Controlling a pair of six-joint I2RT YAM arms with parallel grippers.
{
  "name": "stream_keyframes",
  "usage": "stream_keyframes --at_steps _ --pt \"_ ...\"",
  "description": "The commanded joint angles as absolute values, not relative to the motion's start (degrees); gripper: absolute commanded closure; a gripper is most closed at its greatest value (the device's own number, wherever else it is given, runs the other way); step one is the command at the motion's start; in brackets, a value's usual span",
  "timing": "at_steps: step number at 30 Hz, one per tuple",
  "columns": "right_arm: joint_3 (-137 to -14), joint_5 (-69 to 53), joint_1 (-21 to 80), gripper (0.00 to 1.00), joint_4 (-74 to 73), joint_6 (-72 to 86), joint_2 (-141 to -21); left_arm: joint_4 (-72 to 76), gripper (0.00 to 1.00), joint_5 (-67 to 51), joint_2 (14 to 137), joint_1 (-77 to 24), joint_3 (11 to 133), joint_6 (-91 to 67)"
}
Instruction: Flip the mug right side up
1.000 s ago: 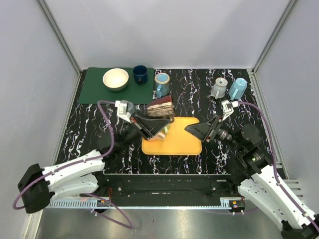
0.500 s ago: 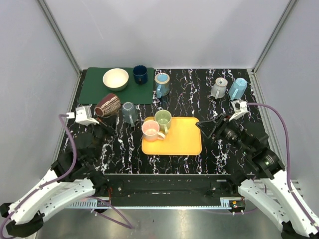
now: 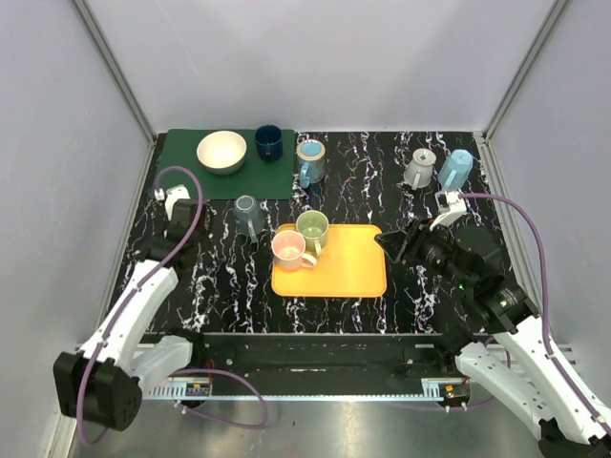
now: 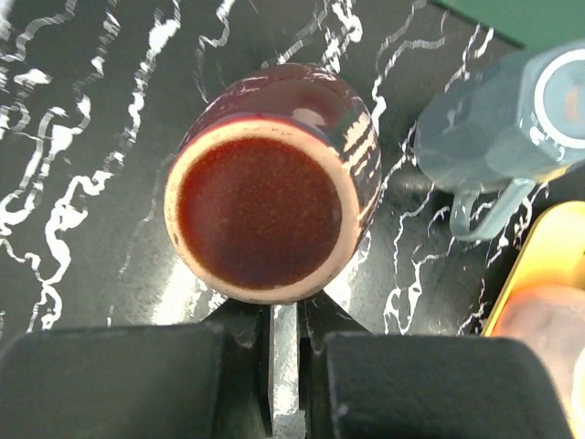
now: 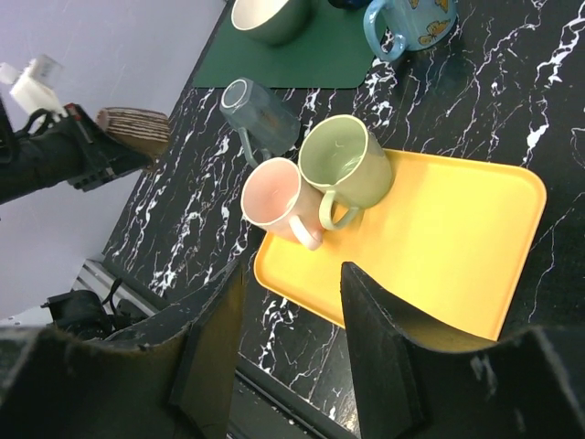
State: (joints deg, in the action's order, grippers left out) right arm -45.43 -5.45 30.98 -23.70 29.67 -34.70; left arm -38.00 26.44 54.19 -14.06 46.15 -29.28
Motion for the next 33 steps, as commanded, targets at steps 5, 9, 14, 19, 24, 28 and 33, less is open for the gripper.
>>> stream_keyframes --at_steps 5,9,14,19,24,28,33 --pt "-47.29 -4.39 31.03 0.48 -23.12 26.28 -35.94 -29.11 1.0 13.19 68.81 -10.99 51.15 -27.59" --pt "-47.46 -5.1 31.02 0.48 -23.03 26.45 -37.18 -26.02 1.0 12.22 74.43 -8.62 50.89 -28.13" --pt "-46.67 -5.1 31.03 0.48 -22.41 26.46 -37.26 -23.65 1.0 12.31 80.23 -5.28 50.36 -27.34" --pt "-45.79 -5.01 30.94 0.48 -21.97 26.98 -38.23 -21.71 1.0 12.13 85.34 -4.66 50.89 -26.99" --pt "-45.88 -4.57 31.03 0.46 -22.58 26.89 -39.81 -21.18 1.0 13.01 90.42 -4.57 52.99 -25.32" --pt "-46.58 -4.22 31.03 0.33 -23.9 26.63 -43.23 -21.44 0.97 12.83 92.37 -4.57 54.66 -25.14" --pt "-47.55 -4.48 31.03 0.3 -25.31 26.01 -47.54 -22.76 0.53 12.48 89.32 -4.57 53.97 -25.58"
